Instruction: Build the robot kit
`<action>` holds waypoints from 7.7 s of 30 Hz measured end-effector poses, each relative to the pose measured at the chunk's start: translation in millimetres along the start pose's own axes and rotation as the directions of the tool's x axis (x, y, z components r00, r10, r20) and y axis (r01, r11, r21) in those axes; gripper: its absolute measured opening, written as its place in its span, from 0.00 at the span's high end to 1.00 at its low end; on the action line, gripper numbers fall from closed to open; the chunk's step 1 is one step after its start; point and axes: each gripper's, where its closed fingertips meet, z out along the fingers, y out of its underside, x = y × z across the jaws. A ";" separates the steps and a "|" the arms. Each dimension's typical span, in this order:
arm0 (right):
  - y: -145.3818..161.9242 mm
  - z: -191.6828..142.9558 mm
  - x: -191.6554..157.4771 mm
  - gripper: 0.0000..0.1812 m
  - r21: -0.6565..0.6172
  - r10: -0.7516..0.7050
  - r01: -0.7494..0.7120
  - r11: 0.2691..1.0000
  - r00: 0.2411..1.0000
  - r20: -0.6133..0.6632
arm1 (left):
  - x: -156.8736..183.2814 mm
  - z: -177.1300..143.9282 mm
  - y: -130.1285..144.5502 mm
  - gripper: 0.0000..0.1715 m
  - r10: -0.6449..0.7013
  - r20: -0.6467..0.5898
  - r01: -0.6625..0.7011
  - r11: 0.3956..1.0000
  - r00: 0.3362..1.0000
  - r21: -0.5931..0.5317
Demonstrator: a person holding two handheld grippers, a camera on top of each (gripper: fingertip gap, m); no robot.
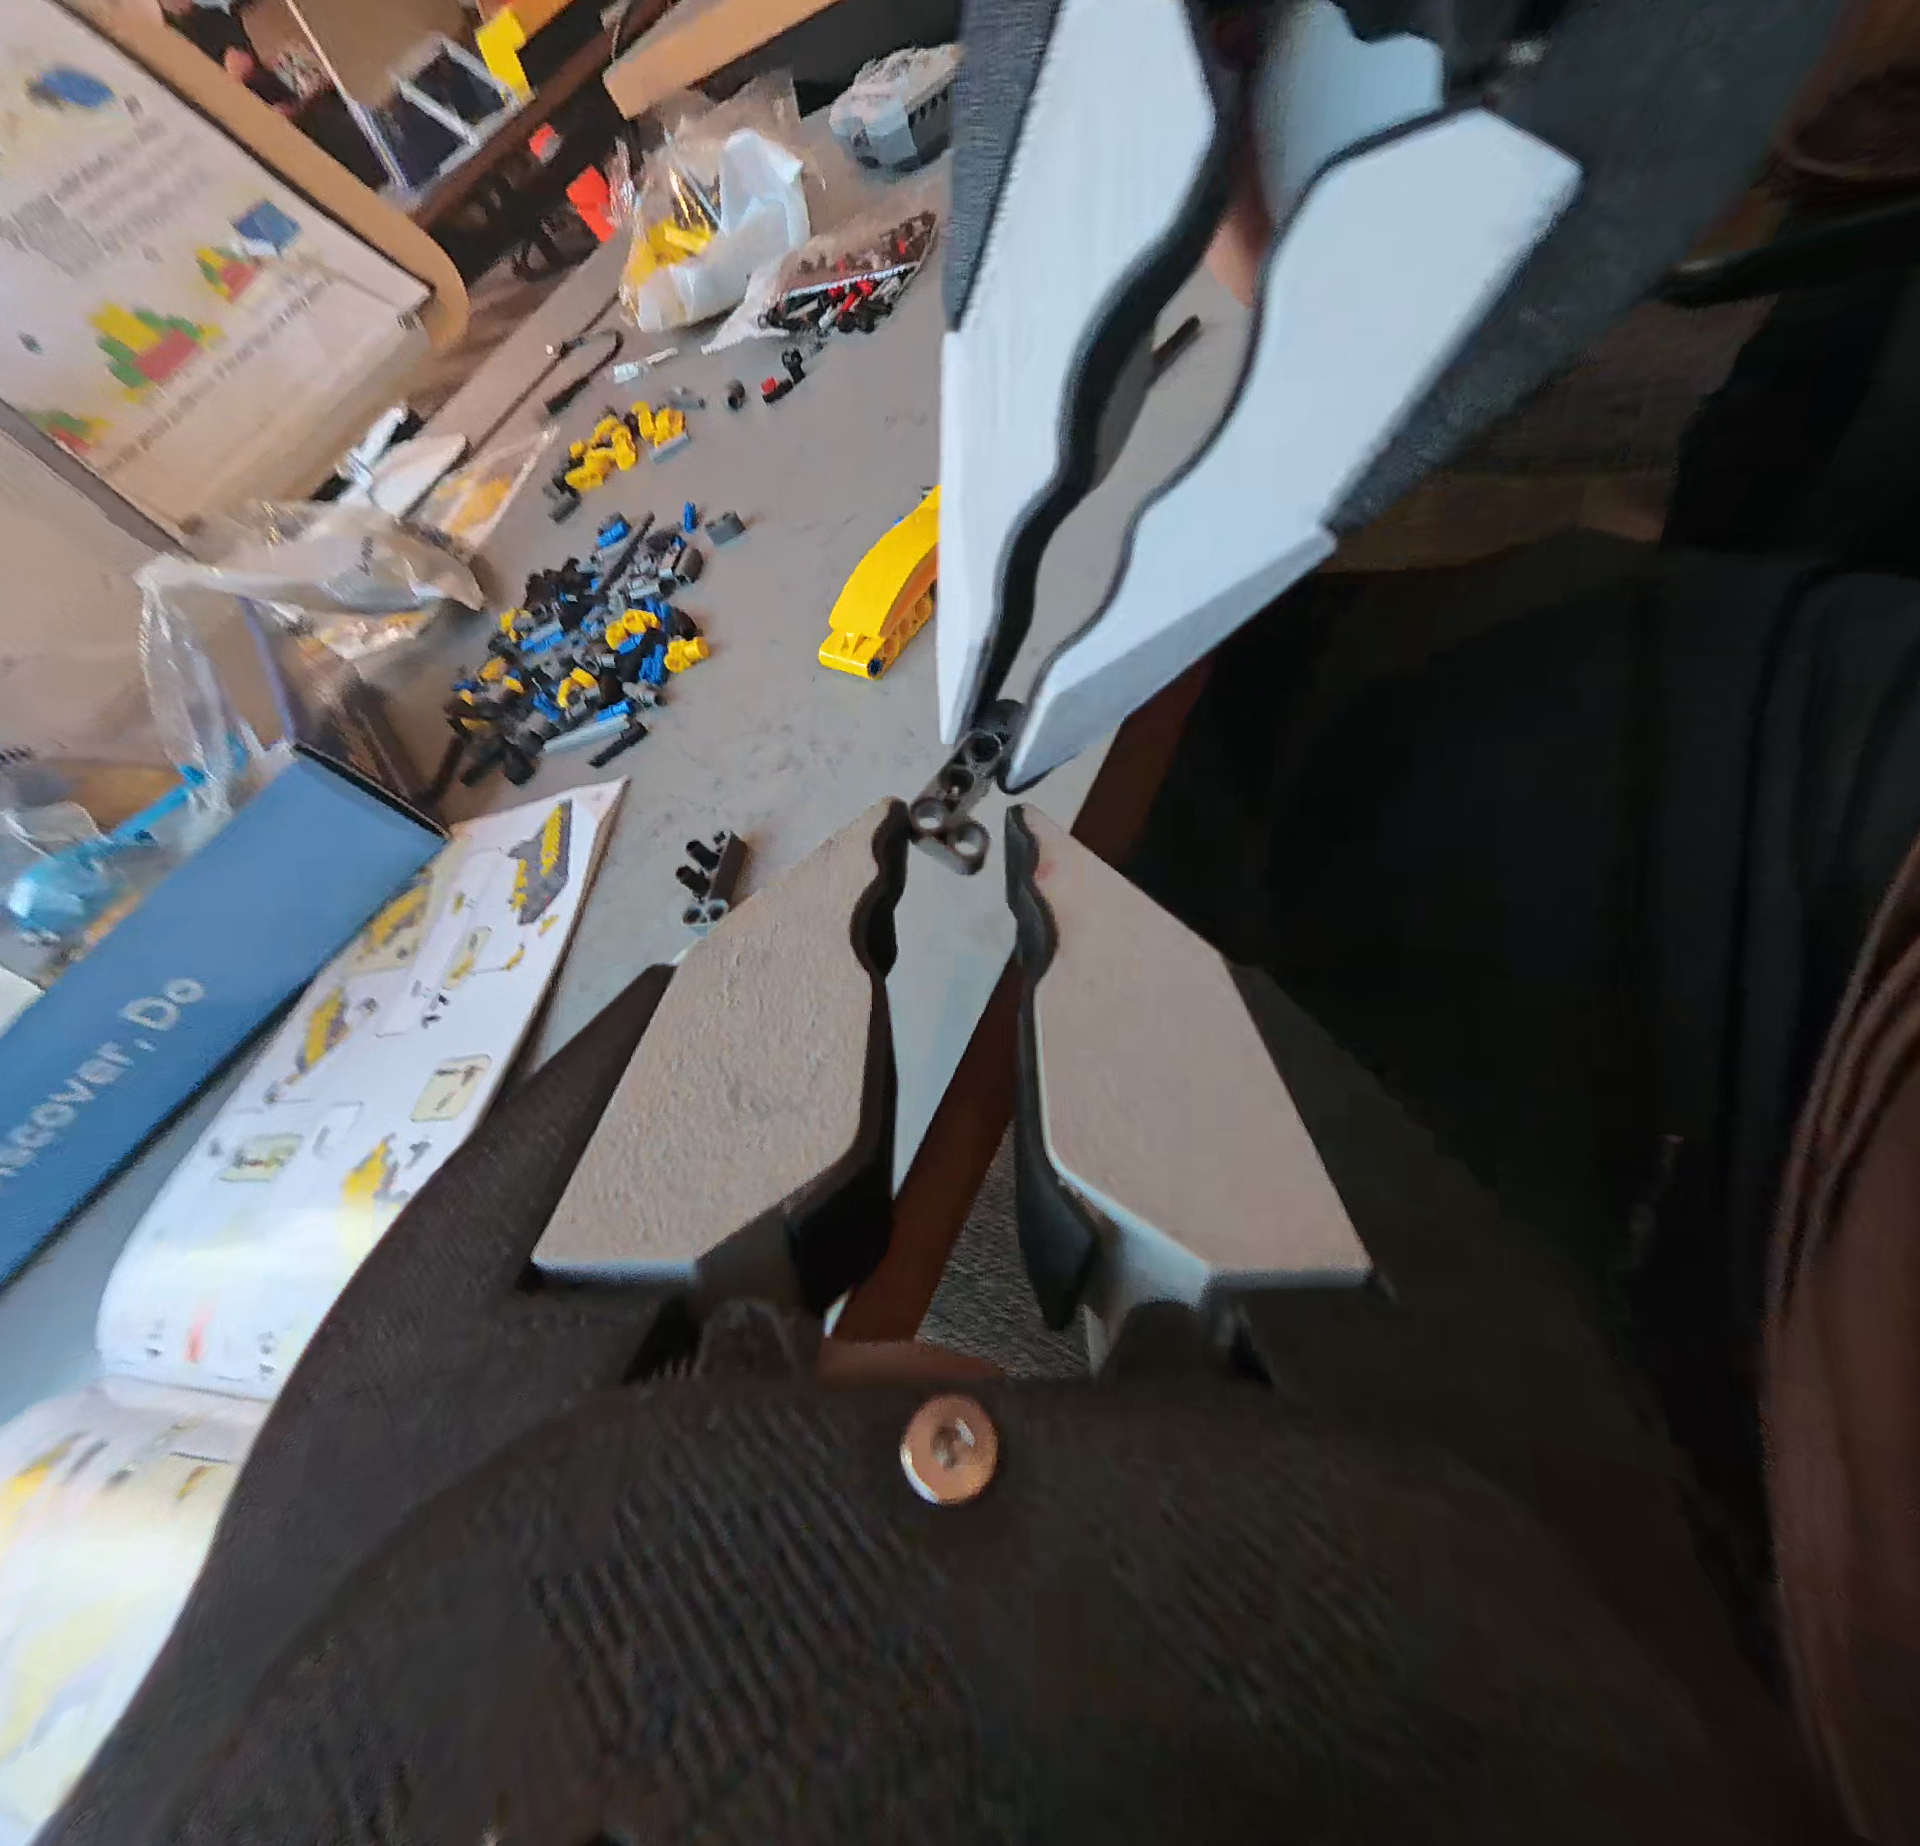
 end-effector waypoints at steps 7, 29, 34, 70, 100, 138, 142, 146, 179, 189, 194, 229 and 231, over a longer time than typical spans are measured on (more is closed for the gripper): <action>0.2 -2.5 -2.6 0.96 0.032 0.040 -0.041 0.999 0.998 0.058 | 1.5 -3.5 -4.7 0.93 0.071 -0.010 -0.071 0.996 0.997 0.047; -11.7 -8.2 1.0 0.96 0.024 -0.115 0.117 0.993 0.990 -0.083 | -1.5 -8.5 -14.5 0.93 0.255 0.108 -0.265 0.959 0.961 0.097; -10.8 -7.2 1.9 0.96 0.008 -0.128 0.129 0.992 0.987 -0.095 | -0.4 -7.7 -13.9 0.93 0.231 0.108 -0.241 0.966 0.967 0.089; 90.8 -72.1 79.9 0.96 -0.168 -0.054 -0.001 0.986 0.944 -0.324 | -27.3 124.8 -1.2 0.80 -0.059 -0.585 -0.239 0.876 0.809 -0.418; 33.9 -19.0 35.4 0.96 -0.187 -0.413 0.371 0.910 0.857 -0.308 | -7.3 33.3 -1.9 0.87 -0.809 -0.460 0.558 0.586 0.365 -0.588; 40.9 -9.2 38.7 0.96 -0.095 -0.166 0.147 0.985 0.956 -0.241 | 11.2 42.3 21.1 0.73 -0.241 -0.181 0.189 0.947 0.954 -0.261; 57.5 -13.7 44.2 0.96 -0.105 0.004 -0.025 0.994 0.980 -0.198 | 11.3 32.3 17.6 0.76 -0.367 -0.148 0.325 0.913 0.918 -0.245; 78.0 -7.8 35.3 0.96 -0.190 0.032 -0.064 0.980 0.986 -0.163 | 23.5 20.9 14.9 0.76 -0.417 -0.178 0.366 0.893 0.891 -0.260; 48.0 6.1 40.2 0.96 -0.031 0.313 -0.314 0.949 0.949 -0.040 | -14.0 27.8 9.9 0.88 -0.850 -0.265 0.822 0.516 0.456 -0.240; 31.9 -3.8 35.1 0.96 0.034 0.230 -0.229 0.973 0.973 -0.036 | -34.2 25.7 5.6 0.96 -0.602 -0.161 0.598 0.798 0.782 -0.083; 18.7 -17.0 40.3 0.96 0.094 0.162 -0.153 0.984 0.981 -0.102 | -32.3 22.9 2.5 0.96 -0.281 -0.083 0.280 0.960 0.956 -0.020; 23.0 -0.4 27.9 0.96 0.114 0.397 -0.414 0.903 0.906 0.150 | -34.5 2.4 -20.1 0.96 0.163 -0.318 -0.263 0.916 0.934 -0.304; 26.3 1.2 25.1 0.96 0.100 0.420 -0.440 0.892 0.891 0.175 | -29.0 4.6 -22.0 0.96 0.146 -0.344 -0.257 0.918 0.927 -0.303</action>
